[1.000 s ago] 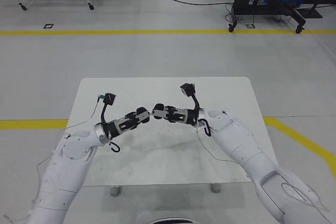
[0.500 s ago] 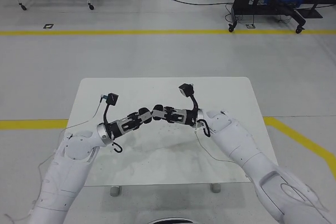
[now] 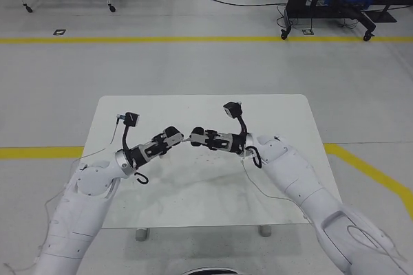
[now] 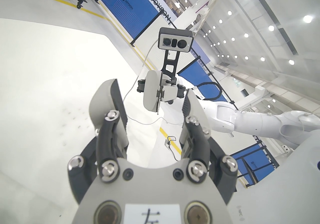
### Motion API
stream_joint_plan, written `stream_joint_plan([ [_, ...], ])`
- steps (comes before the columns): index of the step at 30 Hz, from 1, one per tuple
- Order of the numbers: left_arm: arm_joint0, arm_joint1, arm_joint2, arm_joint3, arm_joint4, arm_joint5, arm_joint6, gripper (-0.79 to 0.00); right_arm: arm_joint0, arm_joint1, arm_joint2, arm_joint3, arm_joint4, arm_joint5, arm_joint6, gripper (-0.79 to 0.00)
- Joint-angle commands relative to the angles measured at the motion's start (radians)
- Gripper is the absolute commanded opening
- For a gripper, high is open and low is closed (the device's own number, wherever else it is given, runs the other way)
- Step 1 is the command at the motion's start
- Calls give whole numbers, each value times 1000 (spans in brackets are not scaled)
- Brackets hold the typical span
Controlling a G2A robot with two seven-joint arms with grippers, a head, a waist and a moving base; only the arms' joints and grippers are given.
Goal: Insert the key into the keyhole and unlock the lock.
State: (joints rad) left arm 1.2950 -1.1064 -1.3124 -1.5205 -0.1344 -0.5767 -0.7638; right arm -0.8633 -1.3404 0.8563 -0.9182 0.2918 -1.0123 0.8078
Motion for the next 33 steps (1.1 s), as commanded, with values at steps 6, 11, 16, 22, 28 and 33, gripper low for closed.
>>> stream_joint_plan([
  [6,54,28,-121,-45,11,61,-58,0,-51,37,183,-21,-84,0,-71,-785],
  [11,117,51,-226,-120,132,104,-88,0,-51,37,183,-21,-84,0,-71,-785],
  [16,182,59,-202,-229,694,205,64,0,-51,37,183,-21,-84,0,-71,-785],
  [22,160,48,-62,-178,945,245,140,-99,-51,37,183,-21,-84,0,-71,-785],
  [28,66,30,44,-61,1052,289,208,-302,-51,37,183,-21,-84,0,-71,-785],
  [33,6,18,100,11,1098,308,215,-397,-51,37,183,-21,-84,0,-71,-785],
])
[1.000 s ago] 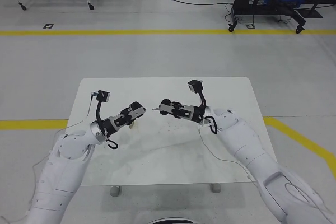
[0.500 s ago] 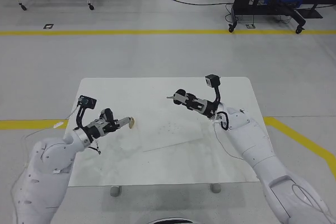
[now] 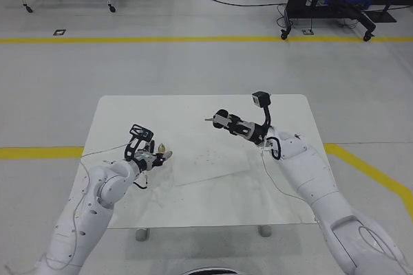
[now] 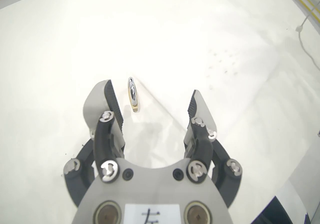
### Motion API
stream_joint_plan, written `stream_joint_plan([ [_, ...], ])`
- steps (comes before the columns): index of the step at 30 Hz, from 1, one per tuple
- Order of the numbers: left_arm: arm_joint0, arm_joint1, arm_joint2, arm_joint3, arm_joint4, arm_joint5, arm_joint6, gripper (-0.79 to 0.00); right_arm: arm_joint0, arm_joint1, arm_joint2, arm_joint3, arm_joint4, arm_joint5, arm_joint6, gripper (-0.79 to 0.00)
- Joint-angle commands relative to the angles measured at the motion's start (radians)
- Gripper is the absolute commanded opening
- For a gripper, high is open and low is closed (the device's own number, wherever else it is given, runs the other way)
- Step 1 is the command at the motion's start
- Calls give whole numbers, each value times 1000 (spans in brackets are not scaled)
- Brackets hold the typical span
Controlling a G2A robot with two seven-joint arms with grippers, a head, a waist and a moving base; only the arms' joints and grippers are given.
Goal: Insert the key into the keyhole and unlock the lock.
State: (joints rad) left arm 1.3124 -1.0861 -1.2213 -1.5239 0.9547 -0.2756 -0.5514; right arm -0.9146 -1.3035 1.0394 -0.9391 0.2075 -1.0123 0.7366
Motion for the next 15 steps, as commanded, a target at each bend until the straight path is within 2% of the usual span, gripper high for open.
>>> stream_joint_plan([
  [1,-21,-4,16,26,21,17,9,-422,0,0,0,0,0,0,0,-785],
  [5,-48,-11,40,59,30,31,11,-465,0,0,0,0,0,0,0,-785],
  [10,-63,-17,57,86,48,50,23,-459,0,0,0,0,0,0,0,-785],
  [14,-73,-20,65,102,61,69,19,-563,0,0,0,0,0,0,0,-785],
  [15,-75,-21,68,105,66,75,17,-650,0,0,0,0,0,0,0,-785],
])
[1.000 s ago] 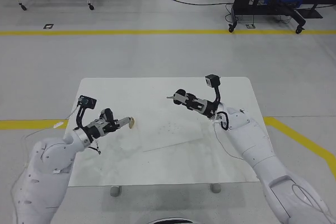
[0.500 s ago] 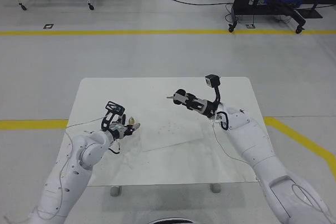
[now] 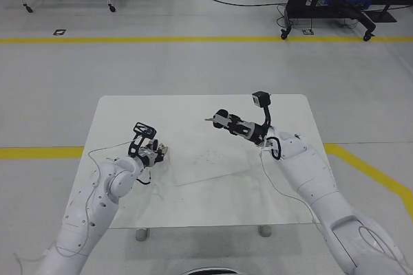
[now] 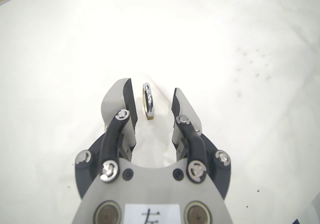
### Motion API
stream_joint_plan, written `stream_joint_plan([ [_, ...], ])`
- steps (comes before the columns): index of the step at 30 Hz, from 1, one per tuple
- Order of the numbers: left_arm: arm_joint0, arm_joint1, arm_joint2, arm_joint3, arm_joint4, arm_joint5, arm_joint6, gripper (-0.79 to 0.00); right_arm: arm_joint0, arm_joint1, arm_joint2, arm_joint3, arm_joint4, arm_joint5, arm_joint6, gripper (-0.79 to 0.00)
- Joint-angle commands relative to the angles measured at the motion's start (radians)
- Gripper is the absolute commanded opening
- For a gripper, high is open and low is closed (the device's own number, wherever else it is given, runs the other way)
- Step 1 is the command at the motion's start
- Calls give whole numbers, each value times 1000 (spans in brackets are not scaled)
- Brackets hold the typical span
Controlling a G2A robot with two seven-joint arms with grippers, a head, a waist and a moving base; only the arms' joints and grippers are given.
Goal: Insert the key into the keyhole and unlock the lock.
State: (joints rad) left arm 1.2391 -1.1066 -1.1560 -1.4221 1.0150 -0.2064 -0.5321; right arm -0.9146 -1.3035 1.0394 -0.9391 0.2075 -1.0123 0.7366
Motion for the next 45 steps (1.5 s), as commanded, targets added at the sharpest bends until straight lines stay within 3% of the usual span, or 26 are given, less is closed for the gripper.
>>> stream_joint_plan([
  [1,-4,-2,4,7,11,12,-5,-736,0,0,0,0,0,0,0,-785],
  [2,-6,-3,6,10,14,18,-3,-785,0,0,0,0,0,0,0,-785],
  [13,-25,-17,-10,56,-94,42,67,-785,0,0,0,0,0,0,0,-785],
  [19,-22,-26,-100,102,-482,-8,42,-785,0,0,0,0,0,0,0,-785],
  [25,-53,-28,-162,168,-875,-35,-184,-785,0,0,0,0,0,0,0,-785],
  [36,-49,-30,-158,169,-898,-29,-191,-785,0,0,0,0,0,0,0,-785],
  [40,-107,-41,-162,263,-1185,114,-386,-785,-24,1,13,-32,5,26,-54,-785],
  [45,-257,-58,-122,459,-1360,316,-593,-785,-67,10,54,-82,-6,29,-140,-785],
])
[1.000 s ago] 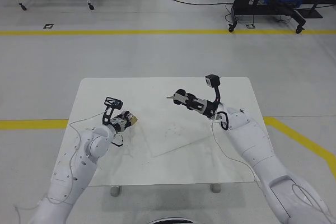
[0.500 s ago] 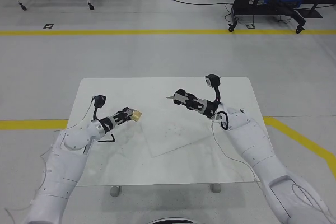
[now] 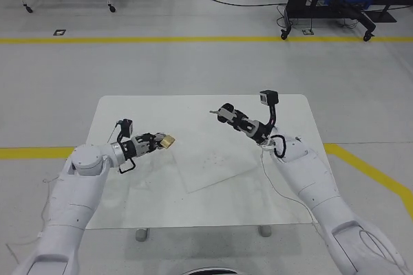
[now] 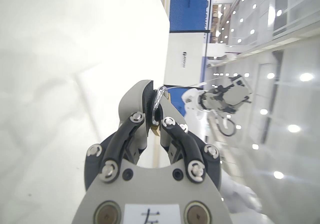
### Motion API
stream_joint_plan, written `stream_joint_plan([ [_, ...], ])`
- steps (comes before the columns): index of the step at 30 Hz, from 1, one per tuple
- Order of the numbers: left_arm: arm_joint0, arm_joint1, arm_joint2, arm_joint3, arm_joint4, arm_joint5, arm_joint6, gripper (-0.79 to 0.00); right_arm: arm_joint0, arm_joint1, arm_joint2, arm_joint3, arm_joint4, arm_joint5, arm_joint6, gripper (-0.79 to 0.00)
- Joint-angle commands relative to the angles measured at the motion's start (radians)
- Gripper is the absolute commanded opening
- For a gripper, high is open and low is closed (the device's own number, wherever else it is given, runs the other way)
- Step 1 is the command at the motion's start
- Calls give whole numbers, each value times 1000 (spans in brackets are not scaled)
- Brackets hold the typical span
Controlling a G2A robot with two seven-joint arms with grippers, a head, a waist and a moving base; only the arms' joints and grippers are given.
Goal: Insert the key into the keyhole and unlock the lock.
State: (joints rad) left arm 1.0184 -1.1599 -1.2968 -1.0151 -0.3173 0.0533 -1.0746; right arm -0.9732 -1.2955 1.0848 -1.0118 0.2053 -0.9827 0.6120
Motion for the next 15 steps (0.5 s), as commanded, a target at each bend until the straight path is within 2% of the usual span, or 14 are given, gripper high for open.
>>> stream_joint_plan([
  [1,-68,-10,39,88,-38,96,-82,-785,-18,4,19,-18,-10,-1,-35,-785],
  [3,-124,-25,84,164,-77,176,-148,-785,-38,7,40,-37,-27,-1,-79,-785],
  [6,-192,-53,149,249,-122,223,-210,-785,-64,12,72,-64,-62,2,-138,-785],
  [11,-274,-95,241,330,-150,230,-277,-785,-105,20,118,-115,-122,8,-213,-785],
  [15,-320,-120,281,369,-175,223,-313,-785,-137,26,149,-162,-152,15,-251,-785],
])
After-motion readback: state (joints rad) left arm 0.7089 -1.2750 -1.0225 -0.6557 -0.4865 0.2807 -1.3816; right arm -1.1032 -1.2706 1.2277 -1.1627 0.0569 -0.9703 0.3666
